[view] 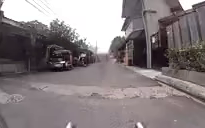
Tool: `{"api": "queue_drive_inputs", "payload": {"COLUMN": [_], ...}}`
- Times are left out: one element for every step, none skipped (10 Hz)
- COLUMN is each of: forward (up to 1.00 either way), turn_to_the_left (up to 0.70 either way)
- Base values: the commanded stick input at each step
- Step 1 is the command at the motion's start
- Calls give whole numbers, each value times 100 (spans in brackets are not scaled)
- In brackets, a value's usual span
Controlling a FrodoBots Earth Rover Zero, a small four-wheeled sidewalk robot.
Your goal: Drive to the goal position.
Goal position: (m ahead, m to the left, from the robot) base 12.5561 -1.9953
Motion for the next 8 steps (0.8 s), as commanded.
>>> {"api": "queue_drive_inputs", "payload": {"forward": [70, 70, 70, 70, 70, 70, 70, 70], "turn_to_the_left": [12, 13, 14, 5, 0, 0, 0, 0]}}
